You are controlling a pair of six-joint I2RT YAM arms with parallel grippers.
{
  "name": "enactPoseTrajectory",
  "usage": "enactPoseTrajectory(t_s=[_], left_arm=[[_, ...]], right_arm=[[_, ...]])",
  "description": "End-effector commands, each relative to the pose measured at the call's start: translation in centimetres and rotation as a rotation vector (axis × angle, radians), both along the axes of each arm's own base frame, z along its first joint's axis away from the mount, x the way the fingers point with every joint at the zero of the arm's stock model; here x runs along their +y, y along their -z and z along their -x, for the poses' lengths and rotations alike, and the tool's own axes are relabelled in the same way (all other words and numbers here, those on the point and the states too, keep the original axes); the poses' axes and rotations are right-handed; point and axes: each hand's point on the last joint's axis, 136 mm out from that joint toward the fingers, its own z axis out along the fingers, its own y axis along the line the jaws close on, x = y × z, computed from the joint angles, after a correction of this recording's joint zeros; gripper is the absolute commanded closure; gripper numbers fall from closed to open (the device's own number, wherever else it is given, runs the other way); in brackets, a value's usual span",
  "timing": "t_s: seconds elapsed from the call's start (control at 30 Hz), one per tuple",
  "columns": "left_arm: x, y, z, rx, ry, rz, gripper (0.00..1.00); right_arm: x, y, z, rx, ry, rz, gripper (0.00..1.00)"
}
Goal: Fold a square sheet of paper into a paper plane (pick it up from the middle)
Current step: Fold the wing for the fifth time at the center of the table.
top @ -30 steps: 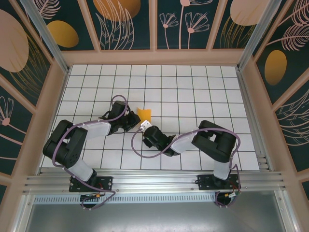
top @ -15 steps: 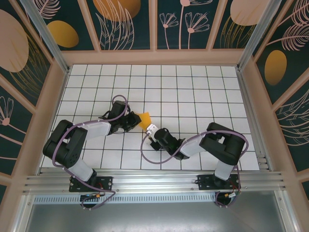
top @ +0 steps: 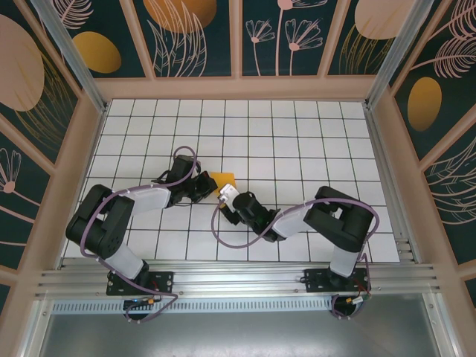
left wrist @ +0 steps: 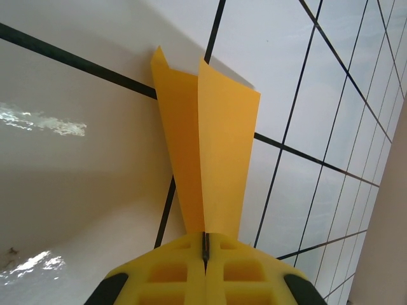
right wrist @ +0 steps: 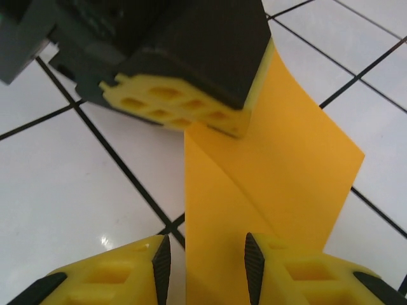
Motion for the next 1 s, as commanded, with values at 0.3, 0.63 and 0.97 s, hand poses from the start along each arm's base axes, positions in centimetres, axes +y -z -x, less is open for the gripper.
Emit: enactPoseTrajectory(t_s=[0.3,0.63,0.97], left_arm=[[0.0,-1.1,-0.2,-0.010,-0.002,0.013,1.00],[1.7,-2.2,-1.2,-0.061,-0.068,-0.049,0.64],[5.3,-3.3,-1.7,-0.111,-0.150,-0.078,0.44]], right_arm=[[0.9,0.6,-1.6,-0.043,0.031,0.011,0.80],[1.5,0.9,-0.1,0.113,-0.030,-0.099,0.97],[1.4,0.8,-0.8,0.386,-0.043,-0.253,1.00]])
